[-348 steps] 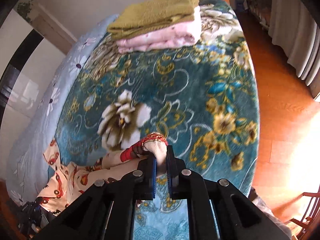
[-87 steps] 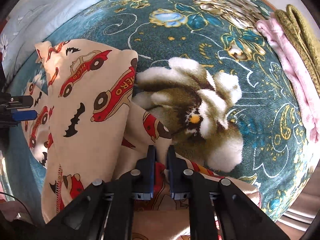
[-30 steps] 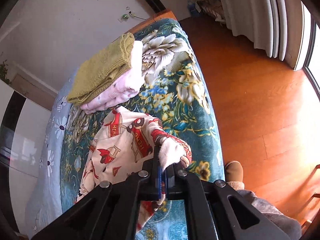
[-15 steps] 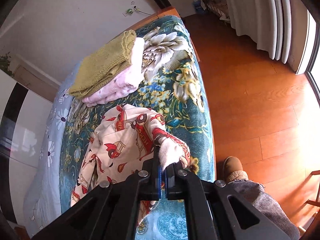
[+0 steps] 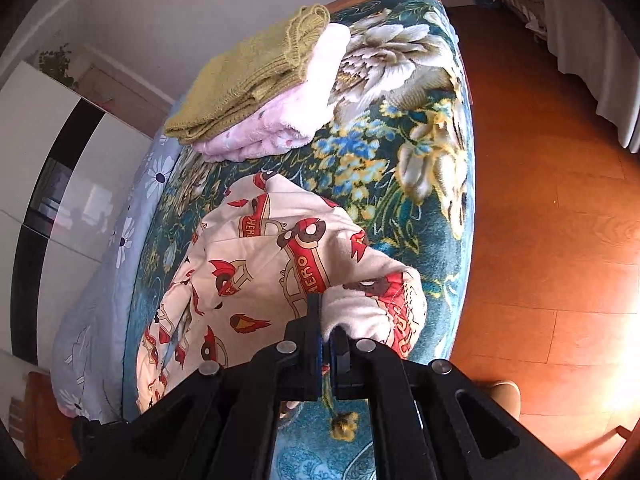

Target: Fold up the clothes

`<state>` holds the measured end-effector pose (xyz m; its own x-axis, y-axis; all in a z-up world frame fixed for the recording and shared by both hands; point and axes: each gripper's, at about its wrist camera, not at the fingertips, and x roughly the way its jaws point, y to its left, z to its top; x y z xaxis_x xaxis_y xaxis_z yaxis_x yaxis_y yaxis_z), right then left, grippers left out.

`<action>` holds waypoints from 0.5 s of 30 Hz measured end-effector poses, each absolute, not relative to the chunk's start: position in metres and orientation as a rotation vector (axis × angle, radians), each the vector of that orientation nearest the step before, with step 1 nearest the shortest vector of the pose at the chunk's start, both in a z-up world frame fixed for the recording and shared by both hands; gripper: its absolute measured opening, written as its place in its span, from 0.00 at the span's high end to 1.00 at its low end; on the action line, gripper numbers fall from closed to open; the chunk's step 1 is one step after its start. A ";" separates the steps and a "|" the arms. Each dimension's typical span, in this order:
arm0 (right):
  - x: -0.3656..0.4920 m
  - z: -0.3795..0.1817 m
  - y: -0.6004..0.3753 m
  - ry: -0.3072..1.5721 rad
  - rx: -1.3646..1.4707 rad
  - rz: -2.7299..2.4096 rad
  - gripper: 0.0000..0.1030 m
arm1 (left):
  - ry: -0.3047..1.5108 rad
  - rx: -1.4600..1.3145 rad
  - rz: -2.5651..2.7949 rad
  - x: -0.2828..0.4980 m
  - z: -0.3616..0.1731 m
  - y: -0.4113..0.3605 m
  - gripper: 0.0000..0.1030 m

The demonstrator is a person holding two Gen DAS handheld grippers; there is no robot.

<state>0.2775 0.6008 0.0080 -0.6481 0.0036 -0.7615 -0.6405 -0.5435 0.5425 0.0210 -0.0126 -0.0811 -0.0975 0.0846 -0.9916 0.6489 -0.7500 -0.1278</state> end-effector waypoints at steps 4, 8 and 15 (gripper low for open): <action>0.277 -0.008 0.615 1.276 -1.102 2.225 0.97 | 0.830 1.677 -1.850 0.026 -0.088 0.002 0.22; 0.273 -0.014 0.623 1.306 -1.220 2.197 0.97 | 0.790 1.549 -1.864 0.020 -0.082 0.017 0.50; 0.242 0.026 0.645 1.379 -1.316 2.134 0.97 | 0.762 1.623 -1.883 -0.007 -0.041 0.061 0.93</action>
<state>0.2422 0.6451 0.0264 -0.5458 -0.2283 -0.8062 -0.6412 -0.5057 0.5772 -0.0065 0.0606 -0.0411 -0.1333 -0.0335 -0.9905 0.7132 -0.6972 -0.0724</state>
